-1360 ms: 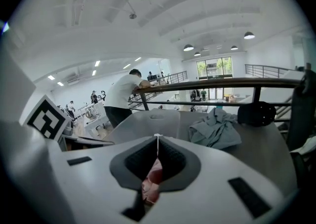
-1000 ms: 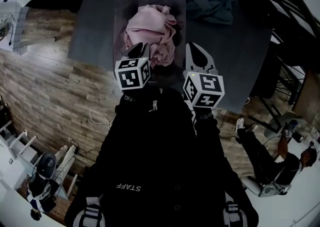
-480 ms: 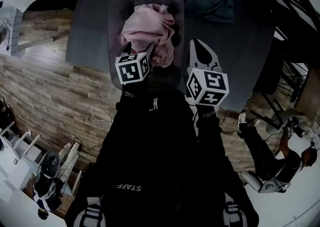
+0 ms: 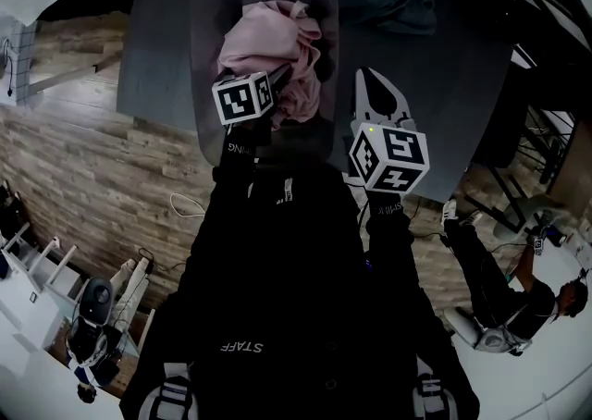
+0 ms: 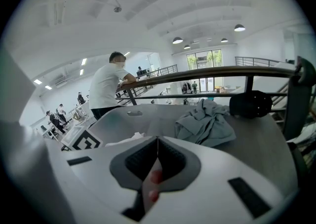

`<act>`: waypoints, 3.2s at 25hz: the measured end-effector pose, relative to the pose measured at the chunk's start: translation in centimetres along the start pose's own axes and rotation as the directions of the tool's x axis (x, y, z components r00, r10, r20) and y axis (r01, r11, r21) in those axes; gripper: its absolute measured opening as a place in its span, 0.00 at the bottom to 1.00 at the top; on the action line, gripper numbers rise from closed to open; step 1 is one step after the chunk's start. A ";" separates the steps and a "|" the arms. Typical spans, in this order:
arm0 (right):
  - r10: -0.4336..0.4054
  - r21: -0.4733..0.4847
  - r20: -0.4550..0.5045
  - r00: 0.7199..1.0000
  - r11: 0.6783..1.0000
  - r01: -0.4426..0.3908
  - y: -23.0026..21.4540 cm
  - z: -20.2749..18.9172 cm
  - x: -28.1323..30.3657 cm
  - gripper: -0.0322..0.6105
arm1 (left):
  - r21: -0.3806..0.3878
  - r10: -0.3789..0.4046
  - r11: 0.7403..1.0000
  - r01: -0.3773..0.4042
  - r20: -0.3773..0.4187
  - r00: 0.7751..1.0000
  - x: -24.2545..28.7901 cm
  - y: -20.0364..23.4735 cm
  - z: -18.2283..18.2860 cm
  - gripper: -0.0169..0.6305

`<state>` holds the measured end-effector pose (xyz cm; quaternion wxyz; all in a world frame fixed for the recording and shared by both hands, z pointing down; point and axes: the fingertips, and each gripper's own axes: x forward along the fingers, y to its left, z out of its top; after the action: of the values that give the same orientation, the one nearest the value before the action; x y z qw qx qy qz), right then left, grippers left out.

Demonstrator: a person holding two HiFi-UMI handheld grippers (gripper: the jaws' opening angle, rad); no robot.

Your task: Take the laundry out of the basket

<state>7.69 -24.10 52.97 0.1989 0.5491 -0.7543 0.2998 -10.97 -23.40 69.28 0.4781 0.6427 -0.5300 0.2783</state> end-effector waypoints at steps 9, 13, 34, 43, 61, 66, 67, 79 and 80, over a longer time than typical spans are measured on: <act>-0.003 0.006 -0.016 1.000 1.000 0.003 -0.5 -0.4 0.6 0.07 | 0.003 0.021 1.000 -0.021 -0.055 0.998 3.0 0.6 -0.6 0.93; -0.011 0.017 -0.034 0.999 1.000 0.011 -0.9 -1.0 1.0 0.07 | 0.004 0.036 0.999 -0.036 -0.098 0.995 4.6 0.9 -1.4 0.93; -0.045 0.039 -0.066 0.997 0.998 0.047 -2.5 -3.3 0.8 0.07 | 0.137 0.209 0.972 -0.192 -0.120 0.971 8.7 3.0 -1.3 0.81; -0.051 0.039 -0.024 0.998 0.998 0.052 -2.6 -2.8 -1.8 0.07 | 0.238 0.214 0.952 -0.191 -0.078 0.974 6.8 1.1 -0.1 0.45; 0.025 -0.010 0.178 0.984 1.000 -0.023 2.5 2.4 -10.7 0.07 | 0.193 0.089 0.968 -0.162 0.337 0.937 -13.3 -5.1 6.5 0.43; 0.069 -0.049 0.239 0.969 0.997 -0.058 4.2 4.4 -12.8 0.07 | 0.177 0.045 0.974 -0.141 0.458 0.888 -19.0 -6.7 8.5 0.43; 0.075 -0.053 0.250 0.965 0.997 -0.063 4.4 4.7 -13.3 0.07 | 0.177 0.040 0.974 -0.141 0.482 0.875 -20.2 -7.0 9.0 0.43; 0.147 -0.188 0.410 0.900 0.979 -0.074 8.7 10.2 -17.9 0.07 | 0.154 -0.009 0.974 -0.165 0.757 0.653 -34.8 -9.6 12.7 0.43; 0.154 -0.200 0.424 0.892 0.977 -0.074 9.1 10.8 -18.4 0.07 | 0.159 -0.019 0.973 -0.166 0.774 0.633 -35.9 -10.0 12.8 0.43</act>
<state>5.19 -16.33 31.21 0.0549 0.5369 -0.8345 0.1112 -13.61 -20.36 30.08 0.1223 0.7252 -0.6755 0.0526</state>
